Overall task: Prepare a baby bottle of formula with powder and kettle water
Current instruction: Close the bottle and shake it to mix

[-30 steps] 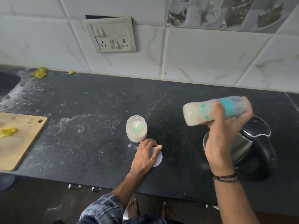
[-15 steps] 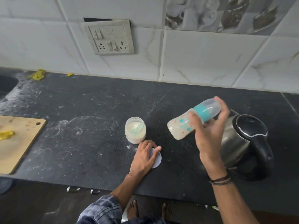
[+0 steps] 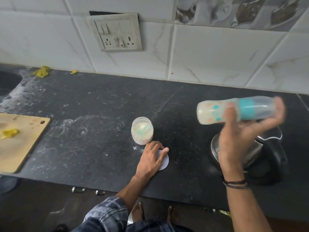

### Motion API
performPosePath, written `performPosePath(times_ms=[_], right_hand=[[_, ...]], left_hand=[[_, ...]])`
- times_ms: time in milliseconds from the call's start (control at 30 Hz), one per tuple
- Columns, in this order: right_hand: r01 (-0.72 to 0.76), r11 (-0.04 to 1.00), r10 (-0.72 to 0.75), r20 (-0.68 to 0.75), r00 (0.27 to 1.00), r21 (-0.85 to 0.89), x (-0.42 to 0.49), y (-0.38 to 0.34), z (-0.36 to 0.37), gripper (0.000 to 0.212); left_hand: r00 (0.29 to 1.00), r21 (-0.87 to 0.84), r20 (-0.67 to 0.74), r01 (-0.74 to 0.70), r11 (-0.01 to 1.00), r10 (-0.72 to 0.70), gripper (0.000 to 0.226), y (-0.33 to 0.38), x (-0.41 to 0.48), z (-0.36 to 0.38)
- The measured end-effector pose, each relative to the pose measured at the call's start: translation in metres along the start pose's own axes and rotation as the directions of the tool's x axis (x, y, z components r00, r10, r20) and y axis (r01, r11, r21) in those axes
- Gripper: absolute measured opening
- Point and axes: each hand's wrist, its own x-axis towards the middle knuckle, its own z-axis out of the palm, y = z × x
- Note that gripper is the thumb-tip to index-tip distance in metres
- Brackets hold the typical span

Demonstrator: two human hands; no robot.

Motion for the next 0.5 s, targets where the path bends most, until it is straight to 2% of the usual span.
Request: performPosePath(times_ms=[67, 100, 267, 300, 367, 400, 433, 500], right_hand=[[-0.034, 0.996, 0.052, 0.246, 0.968, -0.077, -0.003, 0.0, 0.002, 0.086], [-0.018, 0.996, 0.042, 0.297, 0.954, -0.084, -0.006, -0.002, 0.002, 0.084], [0.072, 0.997, -0.074, 0.047, 0.996, 0.042, -0.011, -0.01, 0.008, 0.078], [0.047, 0.999, -0.049, 0.081, 0.996, 0.015, -0.011, -0.007, 0.01, 0.079], [0.003, 0.996, 0.022, 0.269, 0.963, -0.091, -0.012, 0.001, 0.01, 0.079], [-0.002, 0.996, 0.031, 0.306, 0.951, -0.094, -0.013, 0.002, 0.008, 0.079], [0.004, 0.998, 0.014, 0.276, 0.961, -0.064, -0.012, 0.001, 0.005, 0.079], [0.042, 0.998, -0.046, 0.103, 0.994, 0.037, -0.008, -0.008, 0.004, 0.078]], left_hand=[[1.0, 0.001, 0.0, -0.01, 1.0, 0.01, 0.041, -0.001, 0.0, 0.0], [1.0, -0.002, 0.004, -0.011, 1.0, 0.011, 0.04, -0.001, -0.001, -0.001], [1.0, -0.003, -0.006, 0.003, 1.0, -0.003, 0.041, 0.001, 0.001, 0.0], [1.0, 0.001, -0.009, 0.0, 1.0, 0.0, 0.042, 0.0, 0.0, 0.0], [1.0, 0.004, -0.003, -0.006, 1.0, 0.006, 0.041, 0.0, -0.001, 0.0], [1.0, -0.001, 0.002, -0.006, 1.0, 0.006, 0.04, -0.001, -0.001, 0.0], [1.0, -0.005, 0.004, -0.006, 1.0, 0.006, 0.04, 0.0, -0.001, -0.001], [1.0, -0.006, 0.003, 0.003, 1.0, -0.003, 0.039, 0.001, 0.0, -0.001]])
